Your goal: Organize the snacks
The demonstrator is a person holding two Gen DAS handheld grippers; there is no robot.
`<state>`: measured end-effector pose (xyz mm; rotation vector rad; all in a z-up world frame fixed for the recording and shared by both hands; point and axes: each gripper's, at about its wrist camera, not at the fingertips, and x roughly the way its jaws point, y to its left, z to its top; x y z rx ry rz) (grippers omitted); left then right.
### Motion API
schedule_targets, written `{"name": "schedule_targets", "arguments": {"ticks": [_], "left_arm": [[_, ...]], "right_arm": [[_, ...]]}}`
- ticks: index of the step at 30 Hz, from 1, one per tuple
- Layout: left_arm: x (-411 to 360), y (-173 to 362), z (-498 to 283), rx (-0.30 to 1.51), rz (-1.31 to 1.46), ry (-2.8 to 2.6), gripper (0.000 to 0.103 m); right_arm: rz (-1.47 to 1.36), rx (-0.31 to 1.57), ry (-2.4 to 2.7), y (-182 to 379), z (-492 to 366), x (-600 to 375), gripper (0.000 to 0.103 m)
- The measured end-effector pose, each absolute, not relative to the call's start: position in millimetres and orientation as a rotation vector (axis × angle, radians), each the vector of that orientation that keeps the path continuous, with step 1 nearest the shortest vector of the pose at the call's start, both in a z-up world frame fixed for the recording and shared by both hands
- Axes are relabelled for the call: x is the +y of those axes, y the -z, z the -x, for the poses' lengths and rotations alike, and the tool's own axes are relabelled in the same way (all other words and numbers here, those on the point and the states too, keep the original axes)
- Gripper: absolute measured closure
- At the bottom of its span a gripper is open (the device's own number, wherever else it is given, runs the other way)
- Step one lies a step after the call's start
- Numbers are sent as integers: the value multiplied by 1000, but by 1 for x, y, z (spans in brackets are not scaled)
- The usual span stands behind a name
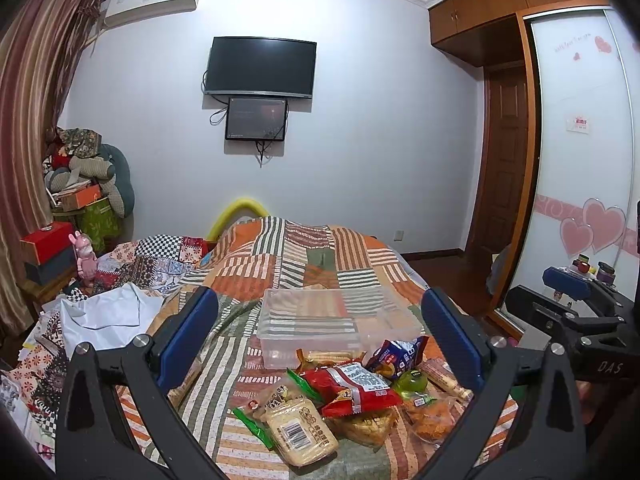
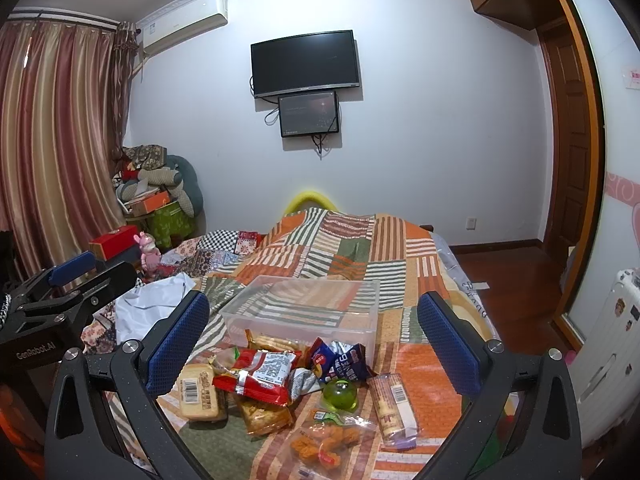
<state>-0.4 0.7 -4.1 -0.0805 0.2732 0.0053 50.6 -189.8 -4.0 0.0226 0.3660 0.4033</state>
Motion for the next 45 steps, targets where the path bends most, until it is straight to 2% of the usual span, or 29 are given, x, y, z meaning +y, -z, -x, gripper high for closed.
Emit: {"name": "schedule_targets", "arguments": {"ticks": [45], "left_arm": [[3,6,-1,278,85,-4,0]], "right_arm": [[-29,359,-413,-1,-43,-188,0]]}}
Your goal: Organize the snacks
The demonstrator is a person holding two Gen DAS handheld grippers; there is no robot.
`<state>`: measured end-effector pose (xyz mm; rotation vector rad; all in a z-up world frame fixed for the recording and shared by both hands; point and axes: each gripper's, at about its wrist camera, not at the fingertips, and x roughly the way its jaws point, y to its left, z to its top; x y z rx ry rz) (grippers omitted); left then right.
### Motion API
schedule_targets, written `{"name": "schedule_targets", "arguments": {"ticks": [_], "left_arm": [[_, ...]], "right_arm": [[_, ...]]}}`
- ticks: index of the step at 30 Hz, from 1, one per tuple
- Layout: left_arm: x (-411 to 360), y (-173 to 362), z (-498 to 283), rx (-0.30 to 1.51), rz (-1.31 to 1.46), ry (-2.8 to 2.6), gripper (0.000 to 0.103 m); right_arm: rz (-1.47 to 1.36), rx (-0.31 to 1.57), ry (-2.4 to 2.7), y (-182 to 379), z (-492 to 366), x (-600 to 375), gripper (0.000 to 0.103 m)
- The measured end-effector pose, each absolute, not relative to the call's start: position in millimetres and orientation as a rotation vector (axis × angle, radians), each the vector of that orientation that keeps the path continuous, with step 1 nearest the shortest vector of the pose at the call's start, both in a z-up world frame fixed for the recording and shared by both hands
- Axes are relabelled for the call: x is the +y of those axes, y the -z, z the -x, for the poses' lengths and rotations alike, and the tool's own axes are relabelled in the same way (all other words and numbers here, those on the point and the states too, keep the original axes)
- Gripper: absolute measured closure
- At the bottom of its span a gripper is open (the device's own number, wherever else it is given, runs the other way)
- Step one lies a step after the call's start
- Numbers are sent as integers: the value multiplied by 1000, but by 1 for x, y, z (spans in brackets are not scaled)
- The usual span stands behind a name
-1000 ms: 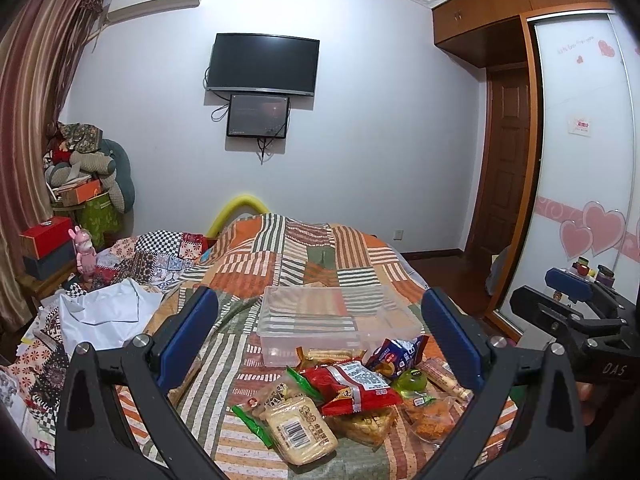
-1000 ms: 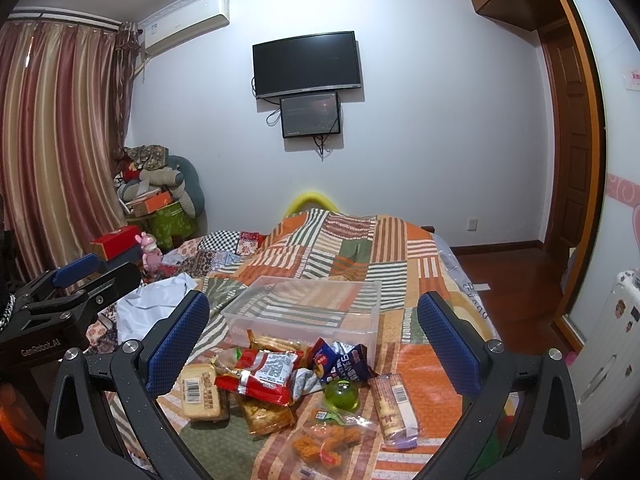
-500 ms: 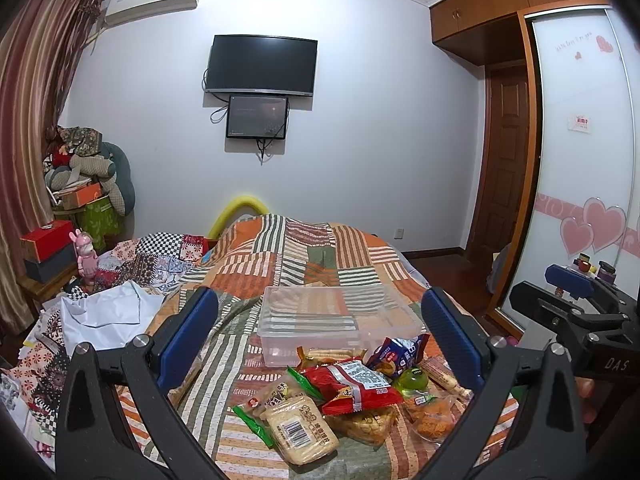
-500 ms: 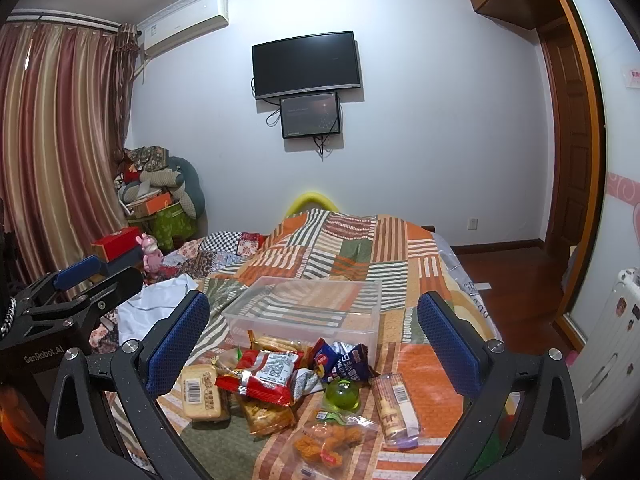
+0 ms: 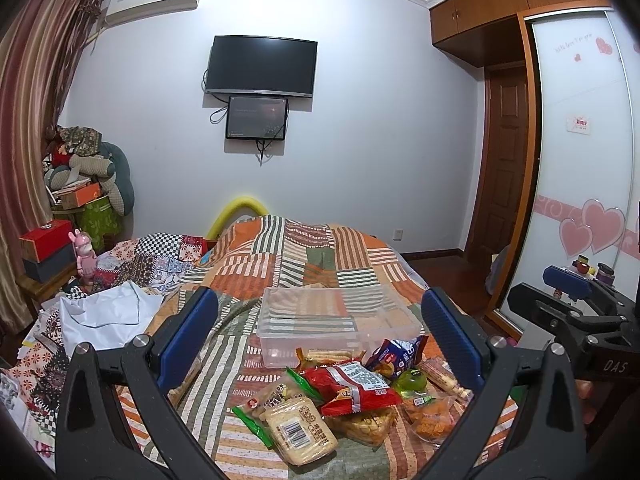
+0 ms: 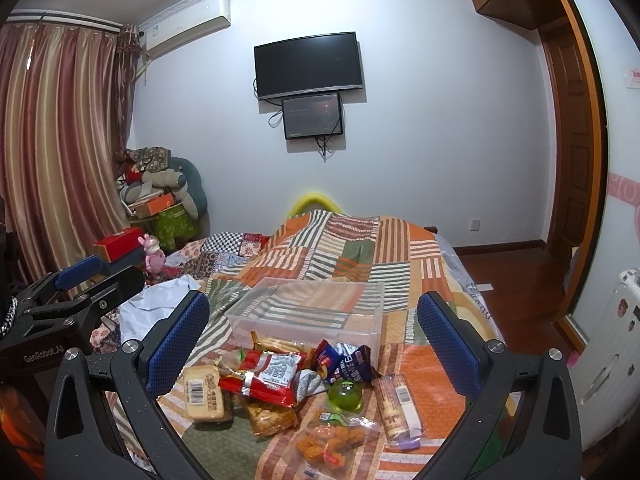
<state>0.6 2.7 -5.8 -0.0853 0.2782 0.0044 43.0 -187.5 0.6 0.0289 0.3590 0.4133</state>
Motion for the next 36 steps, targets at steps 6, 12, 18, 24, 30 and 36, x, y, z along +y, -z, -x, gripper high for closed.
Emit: {"name": "schedule_targets", "arguments": {"ticks": [6,12,18,24,30,36], "left_arm": [[4,4,-1,278,83,-7,0],[6,5,-2,285,83,-7,0],[9,14,-5,316,72,6,0],[18,35,-18,419,76,39,6],[28,67,-33,544,69,4,21],[37,100,-44,675,102,23,31]], "right_arm": [[-29,362,-416,-1,-44,-185,0],[-18,373,-415,1,-47,-183,0],[-26,418,-415,10,-56,-185,0],[-32,490,-402,26,-66,-195,0],[-14,617,-379,53,-77,-205,10],[-32,775,-395,82,-87,-207,27]]}}
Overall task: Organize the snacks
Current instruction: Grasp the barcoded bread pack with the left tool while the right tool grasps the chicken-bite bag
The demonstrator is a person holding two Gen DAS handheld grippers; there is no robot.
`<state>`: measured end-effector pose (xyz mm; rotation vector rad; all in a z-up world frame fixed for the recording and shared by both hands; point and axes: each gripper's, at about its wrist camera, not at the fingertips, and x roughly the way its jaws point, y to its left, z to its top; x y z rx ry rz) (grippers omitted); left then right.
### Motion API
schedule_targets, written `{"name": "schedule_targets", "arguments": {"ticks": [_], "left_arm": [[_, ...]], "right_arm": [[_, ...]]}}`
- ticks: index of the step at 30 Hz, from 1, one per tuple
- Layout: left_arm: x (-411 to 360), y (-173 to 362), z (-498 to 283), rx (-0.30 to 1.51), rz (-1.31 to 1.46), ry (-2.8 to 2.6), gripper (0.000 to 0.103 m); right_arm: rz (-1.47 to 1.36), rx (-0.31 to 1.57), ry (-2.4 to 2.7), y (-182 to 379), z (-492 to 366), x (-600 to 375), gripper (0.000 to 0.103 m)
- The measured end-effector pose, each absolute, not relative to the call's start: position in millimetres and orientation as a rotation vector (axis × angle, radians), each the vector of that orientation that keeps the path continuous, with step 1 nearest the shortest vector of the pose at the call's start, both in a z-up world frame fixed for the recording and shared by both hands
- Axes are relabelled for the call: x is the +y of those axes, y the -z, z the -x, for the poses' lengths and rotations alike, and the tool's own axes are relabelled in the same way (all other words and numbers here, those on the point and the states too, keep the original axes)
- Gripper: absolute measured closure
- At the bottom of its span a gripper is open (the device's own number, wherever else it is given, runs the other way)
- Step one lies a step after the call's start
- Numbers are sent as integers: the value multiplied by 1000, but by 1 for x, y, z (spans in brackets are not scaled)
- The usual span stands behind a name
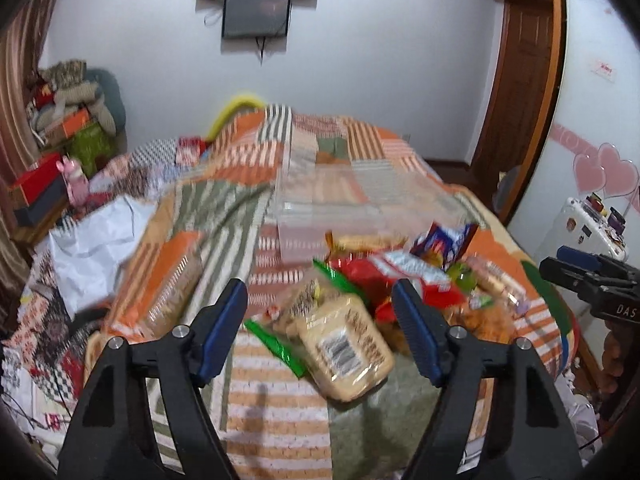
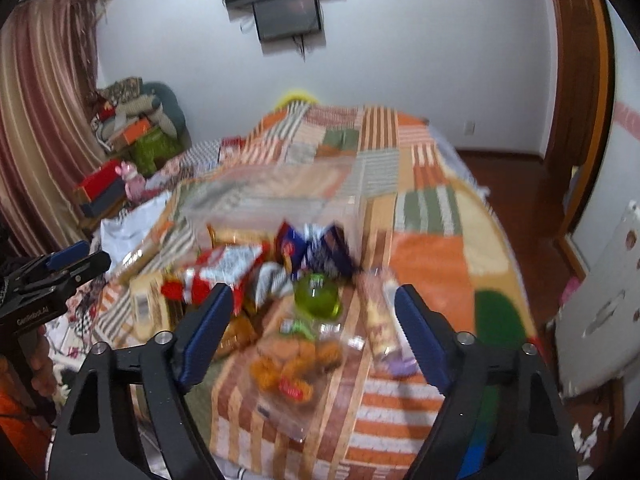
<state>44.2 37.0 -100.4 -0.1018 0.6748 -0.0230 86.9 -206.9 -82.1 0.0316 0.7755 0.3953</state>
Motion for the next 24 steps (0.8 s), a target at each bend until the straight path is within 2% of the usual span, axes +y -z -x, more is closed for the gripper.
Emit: {"name": "schedule_targets", "arguments": {"ticks": [7,15,24], "left_arm": [[39,133,-65,822,168,39,35],[27,157,-78,913,204,75,35],[22,164,-88,922,206,47,34]], "right_arm": [[-43,905,-427,109,-92,-201,39],[-85,991,-453,131,-97,-201,40],[-112,1031,-490,138,-100,-199,39]]}}
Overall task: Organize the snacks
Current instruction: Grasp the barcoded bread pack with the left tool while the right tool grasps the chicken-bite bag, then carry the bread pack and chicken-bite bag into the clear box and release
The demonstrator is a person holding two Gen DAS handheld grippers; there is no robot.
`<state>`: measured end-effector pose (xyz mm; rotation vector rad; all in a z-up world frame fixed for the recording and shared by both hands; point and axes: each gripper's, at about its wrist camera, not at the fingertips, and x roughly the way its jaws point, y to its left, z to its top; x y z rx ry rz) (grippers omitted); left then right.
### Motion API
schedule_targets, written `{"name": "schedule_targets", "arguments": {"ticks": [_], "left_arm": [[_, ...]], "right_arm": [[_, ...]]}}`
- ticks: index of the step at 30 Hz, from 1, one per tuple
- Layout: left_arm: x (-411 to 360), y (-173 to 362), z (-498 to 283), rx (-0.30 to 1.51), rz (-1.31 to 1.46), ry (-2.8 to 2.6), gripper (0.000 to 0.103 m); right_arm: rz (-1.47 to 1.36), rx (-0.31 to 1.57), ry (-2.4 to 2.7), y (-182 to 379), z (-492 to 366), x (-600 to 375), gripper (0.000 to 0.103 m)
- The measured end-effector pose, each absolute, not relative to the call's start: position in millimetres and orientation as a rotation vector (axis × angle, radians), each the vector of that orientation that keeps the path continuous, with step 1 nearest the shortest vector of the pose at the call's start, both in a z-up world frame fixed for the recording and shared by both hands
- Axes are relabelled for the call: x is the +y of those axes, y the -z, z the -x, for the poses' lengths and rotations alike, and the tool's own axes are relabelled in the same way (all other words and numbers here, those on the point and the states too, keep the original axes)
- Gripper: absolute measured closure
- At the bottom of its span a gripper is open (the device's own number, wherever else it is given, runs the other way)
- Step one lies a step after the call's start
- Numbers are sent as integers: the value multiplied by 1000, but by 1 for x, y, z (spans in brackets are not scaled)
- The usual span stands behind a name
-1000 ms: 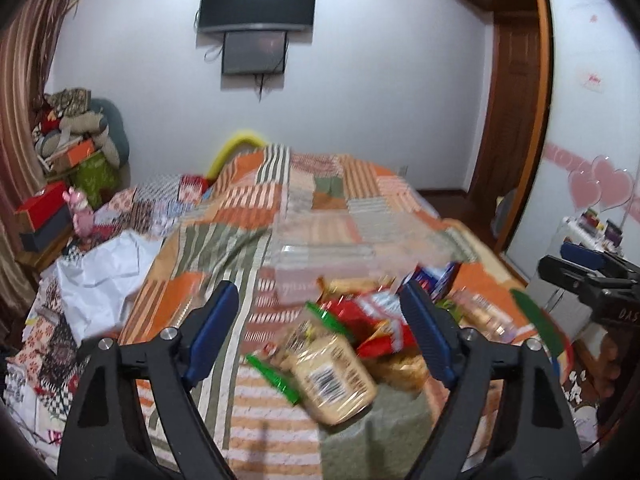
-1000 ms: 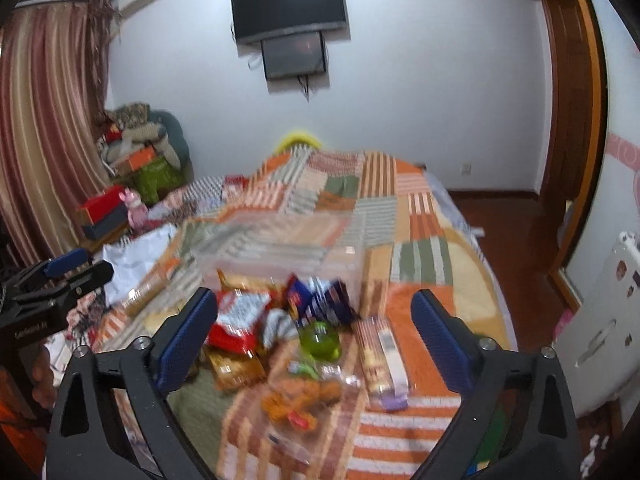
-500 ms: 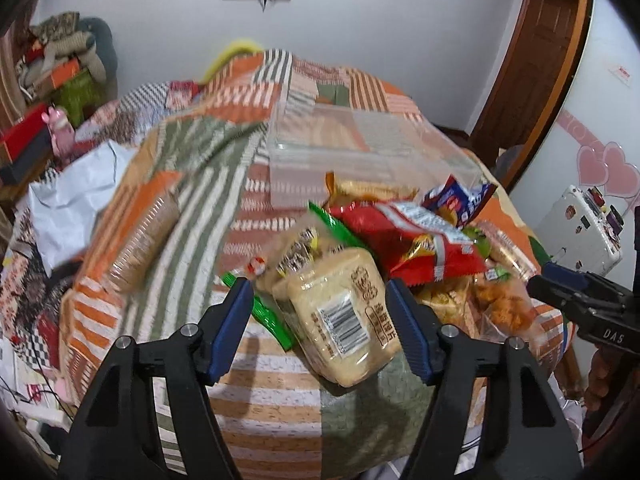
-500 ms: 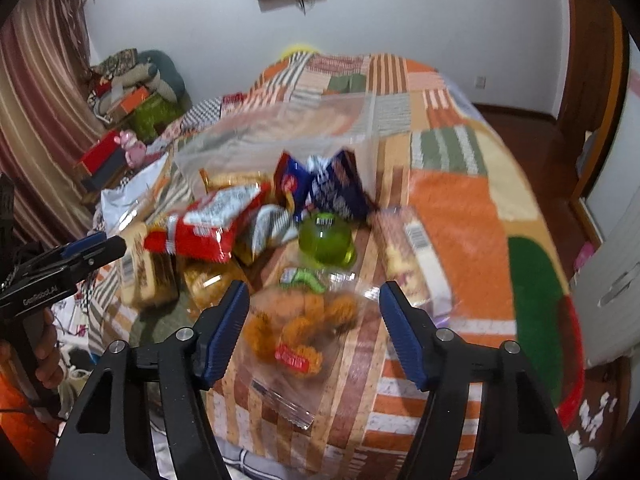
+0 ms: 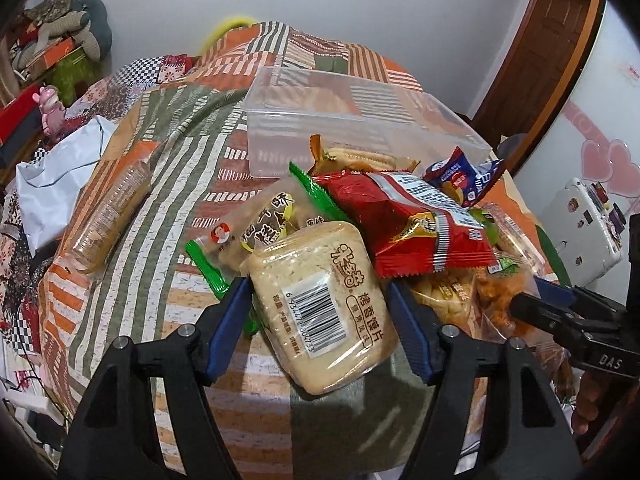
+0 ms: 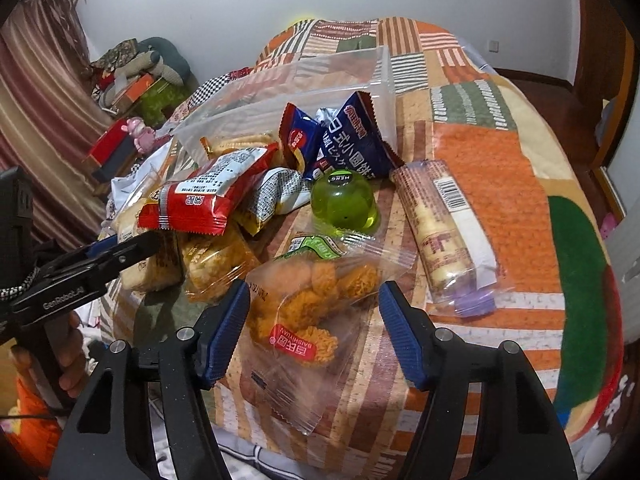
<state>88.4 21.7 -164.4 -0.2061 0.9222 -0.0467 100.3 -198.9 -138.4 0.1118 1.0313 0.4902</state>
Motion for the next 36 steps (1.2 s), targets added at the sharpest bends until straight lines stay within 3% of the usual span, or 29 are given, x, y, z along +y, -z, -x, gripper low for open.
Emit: {"name": "schedule_targets", "arguments": {"ticks": [11,17,26,27,36], "left_arm": [[19,170,-91,879,181,37,36],[19,165,-86,861,166,43,45],[23,153,-76,827,151,40,49],[24,150,-73,819,154,37,49],[35,123,-61,737,154,15,49]], "right_arm": [[-137,1065,-502,143,-101,-192,34],[-143,1074,-514,147,-108,-188,36],[-175,1049,-524,145,-106,-192,52],[-178,1041,-530,143,-105,-193,59],[-155,956,-510,121,-100,-201,64]]}}
